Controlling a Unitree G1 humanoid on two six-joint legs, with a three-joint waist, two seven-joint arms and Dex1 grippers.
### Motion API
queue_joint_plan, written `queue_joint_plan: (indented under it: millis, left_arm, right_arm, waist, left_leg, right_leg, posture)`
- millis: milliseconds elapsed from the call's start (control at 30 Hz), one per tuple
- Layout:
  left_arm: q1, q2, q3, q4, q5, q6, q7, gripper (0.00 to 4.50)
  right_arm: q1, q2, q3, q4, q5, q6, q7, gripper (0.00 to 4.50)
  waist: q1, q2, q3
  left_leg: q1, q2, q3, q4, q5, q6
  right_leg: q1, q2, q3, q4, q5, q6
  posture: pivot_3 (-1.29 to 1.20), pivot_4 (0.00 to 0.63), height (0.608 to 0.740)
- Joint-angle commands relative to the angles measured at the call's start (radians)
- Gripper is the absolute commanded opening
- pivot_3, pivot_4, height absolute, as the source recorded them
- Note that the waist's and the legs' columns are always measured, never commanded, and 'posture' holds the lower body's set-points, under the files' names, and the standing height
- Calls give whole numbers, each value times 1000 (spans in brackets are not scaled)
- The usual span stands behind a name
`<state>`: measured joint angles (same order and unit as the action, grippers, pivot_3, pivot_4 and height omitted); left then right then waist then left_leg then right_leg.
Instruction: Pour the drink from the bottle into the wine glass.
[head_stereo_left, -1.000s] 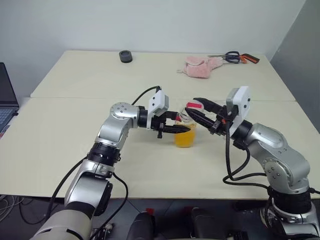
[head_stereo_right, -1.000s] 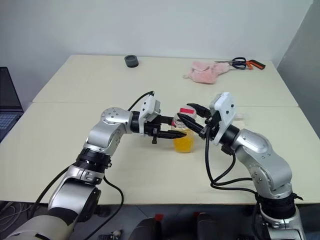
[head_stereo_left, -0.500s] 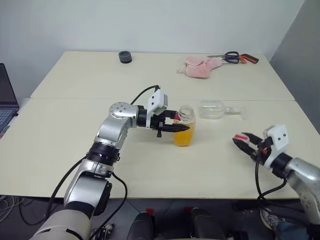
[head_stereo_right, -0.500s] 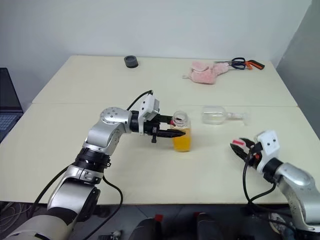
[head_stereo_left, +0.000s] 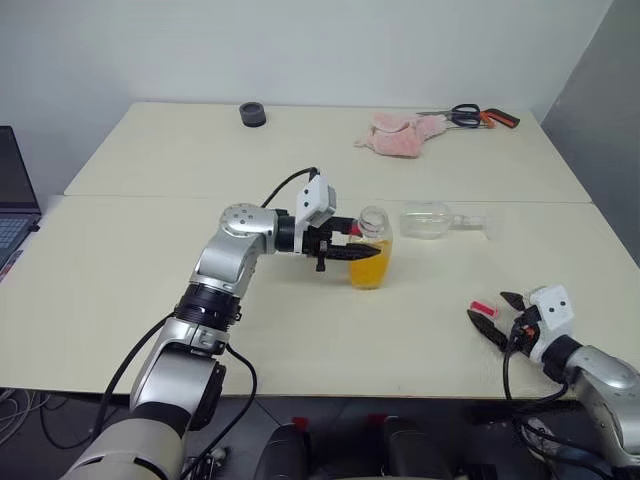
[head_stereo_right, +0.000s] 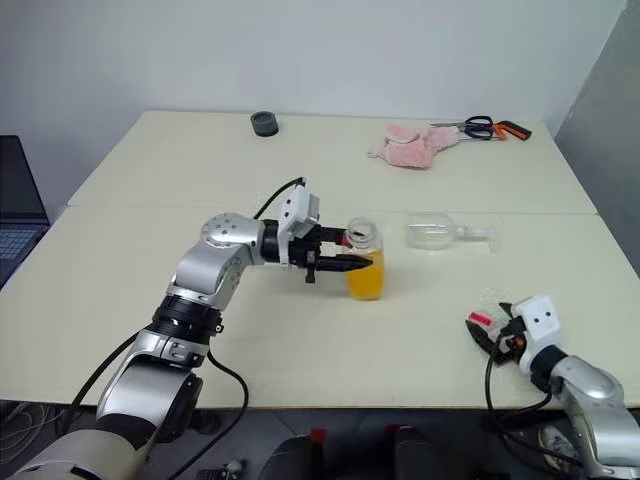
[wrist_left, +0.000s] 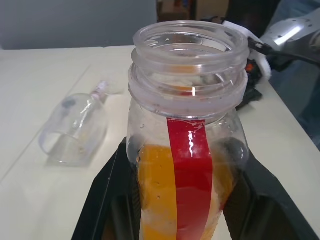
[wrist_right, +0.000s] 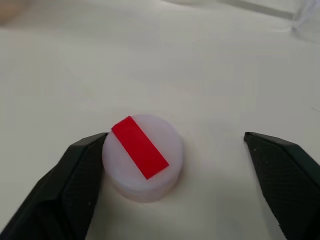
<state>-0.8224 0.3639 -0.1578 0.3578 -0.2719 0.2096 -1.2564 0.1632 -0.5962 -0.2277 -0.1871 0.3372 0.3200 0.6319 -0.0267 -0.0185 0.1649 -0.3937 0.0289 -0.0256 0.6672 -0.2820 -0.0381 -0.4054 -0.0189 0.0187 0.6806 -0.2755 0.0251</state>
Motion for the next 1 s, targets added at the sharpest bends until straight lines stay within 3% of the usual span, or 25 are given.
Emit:
queue_joint_plan:
  millis: [33,200,400,733,867,1000]
  left_arm:
    - [-5,-2,53,-61,-29,-7,53,1680]
    - [12,19,119,-63,-31,12,155,1680]
    - [40,64,222,-36,-11,15,325,1679]
    - [42,134,345,141,65,-88,626,1676]
    - [15,152,384,245,65,-96,708,1673]
    - [-12,156,392,303,56,-94,716,1672]
  right_arm:
    - [3,-38,-53,-88,54,35,34,4500]
    - [-41,-100,-34,-227,129,131,85,4500]
    - [-247,-80,112,-385,256,294,78,4500]
    - [-634,126,450,-167,60,246,44,4500]
    - [-728,235,473,-98,46,255,16,4500]
    - [-739,257,485,-67,12,265,8,4500]
  waist:
    - [-1,0,0]
    - [-4,0,0]
    - [-6,0,0]
    - [4,0,0]
    - [0,0,0]
    - [8,-1,0]
  left_leg:
    - [0,0,0,0,0,0]
    - [0,0,0,0,0,0]
    - [1,1,-2,0,0,0]
    - [-4,0,-3,5,0,0]
    - [-5,0,-3,7,0,0]
    - [-7,0,-5,8,0,0]
  right_leg:
    - [0,0,0,0,0,0]
    - [0,0,0,0,0,0]
    - [0,1,0,1,0,0]
    - [-1,-2,-4,0,0,0]
    - [-2,-2,-4,1,0,0]
    - [-1,-2,-6,1,0,0]
  posture:
    - [0,150,740]
    - [0,150,740]
    - [0,150,740]
    - [0,150,740]
    - [0,150,740]
    - [0,150,740]
